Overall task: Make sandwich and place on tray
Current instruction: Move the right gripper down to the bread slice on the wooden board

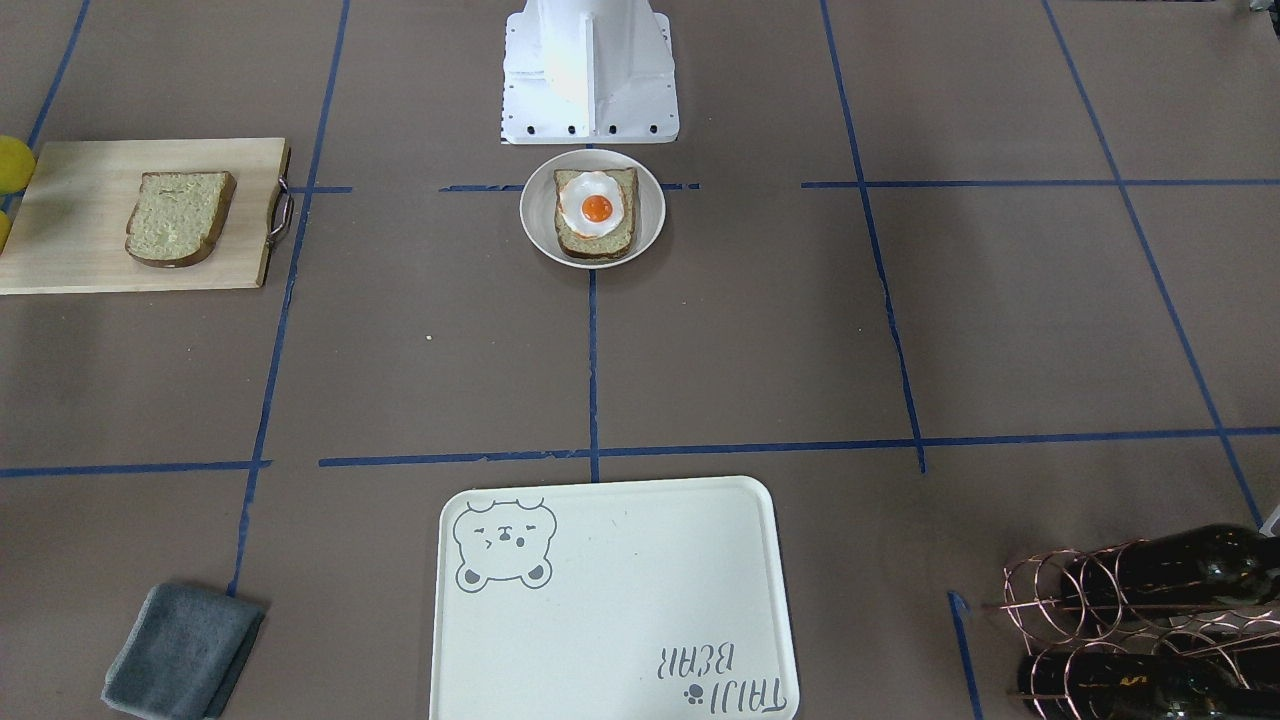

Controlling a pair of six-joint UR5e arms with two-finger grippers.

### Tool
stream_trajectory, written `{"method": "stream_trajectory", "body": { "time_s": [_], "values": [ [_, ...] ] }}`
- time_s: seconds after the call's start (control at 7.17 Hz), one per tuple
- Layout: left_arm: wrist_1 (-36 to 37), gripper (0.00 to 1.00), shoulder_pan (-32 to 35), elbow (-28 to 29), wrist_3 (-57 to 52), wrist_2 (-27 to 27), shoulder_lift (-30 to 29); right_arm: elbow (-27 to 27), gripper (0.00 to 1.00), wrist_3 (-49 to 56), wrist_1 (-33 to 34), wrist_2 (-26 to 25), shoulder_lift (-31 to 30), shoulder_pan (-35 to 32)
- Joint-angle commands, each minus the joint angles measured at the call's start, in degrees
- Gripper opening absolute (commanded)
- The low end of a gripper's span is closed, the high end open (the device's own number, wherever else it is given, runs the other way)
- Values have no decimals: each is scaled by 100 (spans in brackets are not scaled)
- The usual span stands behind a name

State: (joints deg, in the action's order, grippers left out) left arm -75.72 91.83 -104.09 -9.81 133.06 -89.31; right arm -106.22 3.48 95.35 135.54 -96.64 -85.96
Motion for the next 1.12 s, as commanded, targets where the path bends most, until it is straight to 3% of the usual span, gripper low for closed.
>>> {"method": "stream_trajectory", "body": {
  "time_s": [0.0, 0.14, 0.28, 0.56, 0.7, 0.84, 0.98],
  "values": [
    [-82, 100, -16, -32, -29, 35, -25, -82, 100, 12, -530, 303, -169, 53],
    [-387, 100, -25, -50, -21, 262, -25, -92, 100, -431, -1135, 532, -371, 532],
    [-634, 100, -77, -76, -21, 699, 1, -153, 100, -1671, -1698, 718, -443, 1015],
    [-741, 100, -173, -94, 5, 1630, -7, -162, 100, -4631, -3759, 649, -863, 1991],
    [-1081, 100, -270, -85, 49, 1748, 2, -171, 99, -5307, -4483, 258, -1161, 2526],
    [-1276, 100, -323, -33, 66, 1741, 2, -171, 96, -5566, -5143, -469, -1521, 3228],
    [-1287, 100, -324, -32, 67, 1732, 2, -162, 94, -5821, -5497, -746, -1768, 3548]
  ]
}}
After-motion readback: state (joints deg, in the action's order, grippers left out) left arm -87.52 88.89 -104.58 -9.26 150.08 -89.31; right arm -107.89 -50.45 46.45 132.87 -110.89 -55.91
